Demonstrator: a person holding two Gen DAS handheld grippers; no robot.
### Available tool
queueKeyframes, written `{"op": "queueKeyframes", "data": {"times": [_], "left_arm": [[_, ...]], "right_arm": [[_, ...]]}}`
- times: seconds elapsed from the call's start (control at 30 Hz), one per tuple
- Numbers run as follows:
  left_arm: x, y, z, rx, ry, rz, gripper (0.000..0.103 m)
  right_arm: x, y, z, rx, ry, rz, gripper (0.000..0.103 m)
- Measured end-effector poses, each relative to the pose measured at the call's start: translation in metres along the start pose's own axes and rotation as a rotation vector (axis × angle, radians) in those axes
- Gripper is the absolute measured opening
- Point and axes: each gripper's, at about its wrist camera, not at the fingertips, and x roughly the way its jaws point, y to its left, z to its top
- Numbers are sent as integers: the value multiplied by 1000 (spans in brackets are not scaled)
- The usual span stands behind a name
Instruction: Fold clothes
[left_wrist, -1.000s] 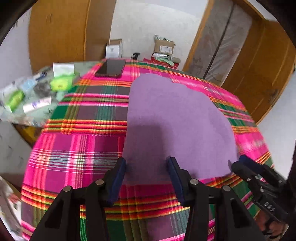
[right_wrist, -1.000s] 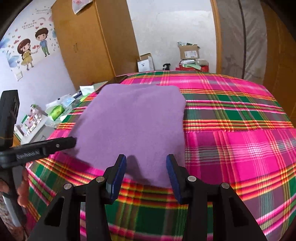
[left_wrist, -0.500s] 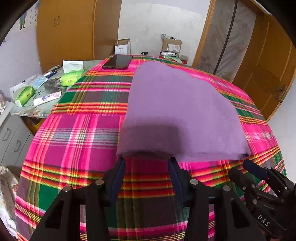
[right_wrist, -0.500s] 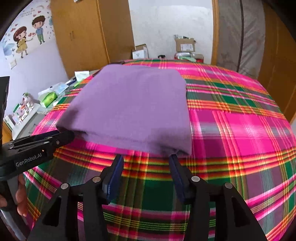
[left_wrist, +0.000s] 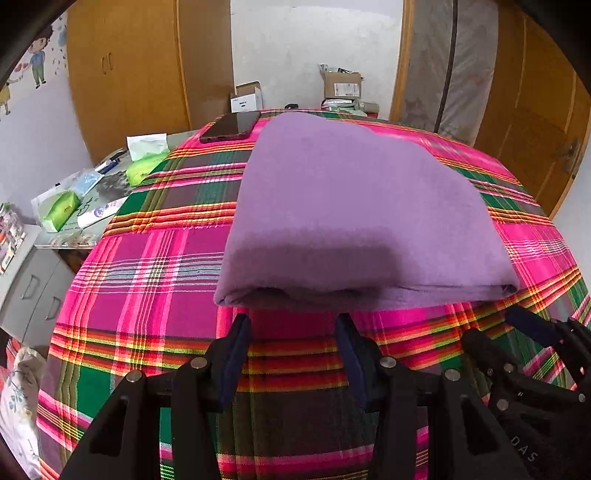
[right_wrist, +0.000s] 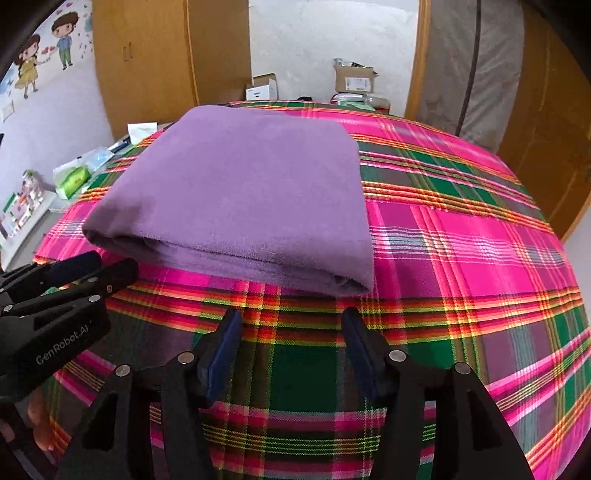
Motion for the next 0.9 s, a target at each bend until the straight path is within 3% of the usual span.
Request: {"op": "queueKeyframes", "data": {"times": [0.1,0.83,0.9], "left_arm": [[1,0,0,-1,-8,9,48],[6,1,3,-26,-14,24,50],[7,1,3,-24,-12,16,54]], "right_arm": [[1,-4,-1,30,7,-9,72],[3,-1,2,49,10,-27,76],[3,-1,2,50,10,-28,77]]}}
